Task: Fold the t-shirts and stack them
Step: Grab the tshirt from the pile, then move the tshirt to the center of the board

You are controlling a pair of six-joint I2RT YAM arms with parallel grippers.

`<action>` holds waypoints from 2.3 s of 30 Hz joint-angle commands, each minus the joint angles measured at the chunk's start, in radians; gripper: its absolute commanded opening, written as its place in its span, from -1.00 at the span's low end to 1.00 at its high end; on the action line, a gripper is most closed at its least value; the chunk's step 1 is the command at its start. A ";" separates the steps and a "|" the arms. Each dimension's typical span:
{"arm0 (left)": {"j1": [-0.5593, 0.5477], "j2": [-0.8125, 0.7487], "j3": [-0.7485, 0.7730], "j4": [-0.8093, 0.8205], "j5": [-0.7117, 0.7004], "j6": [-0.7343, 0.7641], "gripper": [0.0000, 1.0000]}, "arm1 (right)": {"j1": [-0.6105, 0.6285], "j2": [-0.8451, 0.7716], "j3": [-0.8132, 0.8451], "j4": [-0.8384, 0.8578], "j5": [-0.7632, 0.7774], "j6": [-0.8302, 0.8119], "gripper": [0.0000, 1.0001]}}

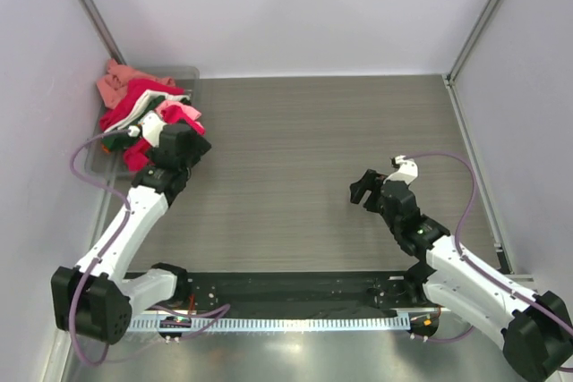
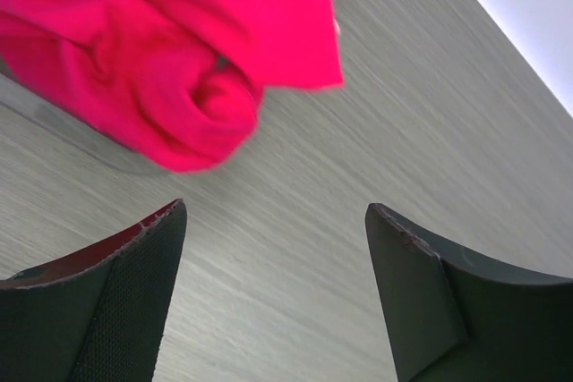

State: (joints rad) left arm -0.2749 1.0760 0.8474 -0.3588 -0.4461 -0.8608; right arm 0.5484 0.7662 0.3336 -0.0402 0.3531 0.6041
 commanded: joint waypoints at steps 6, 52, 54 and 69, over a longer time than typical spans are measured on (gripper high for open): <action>0.066 0.151 0.174 -0.078 -0.235 -0.032 0.53 | 0.002 0.033 0.015 0.019 -0.016 -0.007 0.61; 0.158 -0.013 0.321 -0.147 -0.172 -0.015 -0.99 | 0.001 0.084 0.033 0.017 0.006 -0.003 0.62; 0.158 -0.062 0.428 -0.146 -0.132 0.011 -1.00 | 0.002 0.081 0.033 0.016 0.007 -0.003 0.62; 0.157 0.088 1.217 -0.128 0.637 -0.212 -1.00 | 0.001 0.064 0.031 0.013 0.014 -0.006 0.62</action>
State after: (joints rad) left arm -0.1196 1.0458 2.0579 -0.5407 -0.1219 -0.9318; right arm 0.5484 0.8501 0.3328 -0.0418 0.3389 0.6010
